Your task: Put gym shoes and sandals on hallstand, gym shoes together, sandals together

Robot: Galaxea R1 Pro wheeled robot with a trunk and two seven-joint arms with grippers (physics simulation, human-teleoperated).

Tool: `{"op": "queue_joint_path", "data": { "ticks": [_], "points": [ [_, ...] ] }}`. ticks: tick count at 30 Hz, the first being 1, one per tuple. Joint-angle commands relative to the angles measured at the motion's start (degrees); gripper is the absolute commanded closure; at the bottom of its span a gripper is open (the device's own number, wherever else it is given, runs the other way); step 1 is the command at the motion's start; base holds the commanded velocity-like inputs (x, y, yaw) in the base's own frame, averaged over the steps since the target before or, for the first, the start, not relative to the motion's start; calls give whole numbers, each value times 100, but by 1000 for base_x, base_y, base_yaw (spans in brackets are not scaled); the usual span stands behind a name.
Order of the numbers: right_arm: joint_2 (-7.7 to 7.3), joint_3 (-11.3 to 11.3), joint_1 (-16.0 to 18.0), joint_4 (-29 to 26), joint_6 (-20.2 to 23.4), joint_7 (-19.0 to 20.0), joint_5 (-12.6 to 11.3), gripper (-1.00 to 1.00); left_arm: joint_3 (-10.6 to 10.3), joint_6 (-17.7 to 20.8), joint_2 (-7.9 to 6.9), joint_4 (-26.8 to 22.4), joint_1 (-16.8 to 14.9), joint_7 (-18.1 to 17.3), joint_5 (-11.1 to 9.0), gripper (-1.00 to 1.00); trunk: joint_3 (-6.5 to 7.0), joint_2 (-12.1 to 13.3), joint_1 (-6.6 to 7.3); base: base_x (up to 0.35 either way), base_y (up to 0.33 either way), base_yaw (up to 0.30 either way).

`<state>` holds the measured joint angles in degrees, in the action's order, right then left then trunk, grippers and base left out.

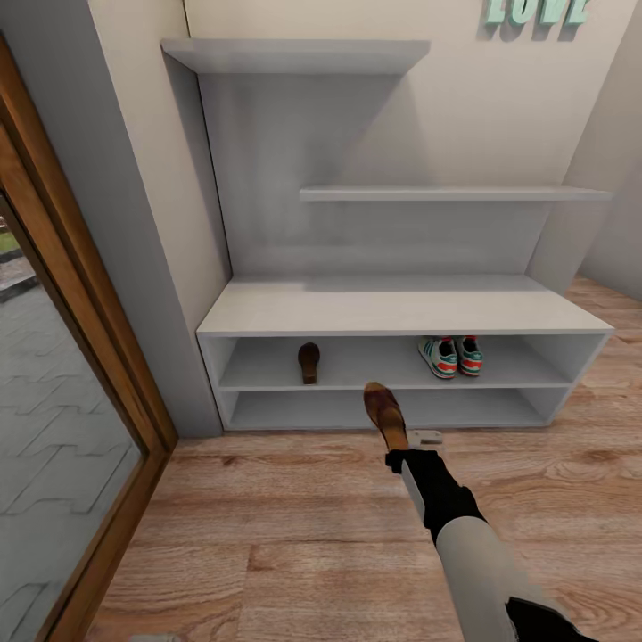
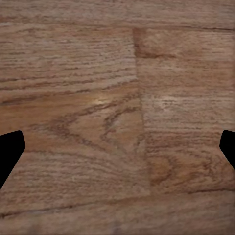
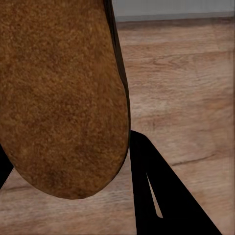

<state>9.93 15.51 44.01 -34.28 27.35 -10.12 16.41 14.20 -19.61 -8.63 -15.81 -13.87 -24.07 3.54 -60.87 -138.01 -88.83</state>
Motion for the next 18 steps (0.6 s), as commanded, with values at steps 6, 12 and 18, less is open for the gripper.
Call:
{"op": "queue_joint_path", "data": {
  "ticks": [6, 12, 18],
  "points": [
    [7, 11, 53, -4, 41, 5, -234, 100, 51, -39, -1, -2, -6, -59, 30, -100, -5, -2, 1, 0, 0, 0],
    [7, 22, 55, -1, 36, 1, -241, 100, 28, -357, 61, -60, -10, -62, 28, -100, -5, -2, 1, 0, 0, 0],
    [7, 27, 55, 3, 34, 1, -242, 100, 35, -396, 70, -82, -9, -69, 19, -100, -17, -2, 1, 0, 0, 44]
  ]
}}
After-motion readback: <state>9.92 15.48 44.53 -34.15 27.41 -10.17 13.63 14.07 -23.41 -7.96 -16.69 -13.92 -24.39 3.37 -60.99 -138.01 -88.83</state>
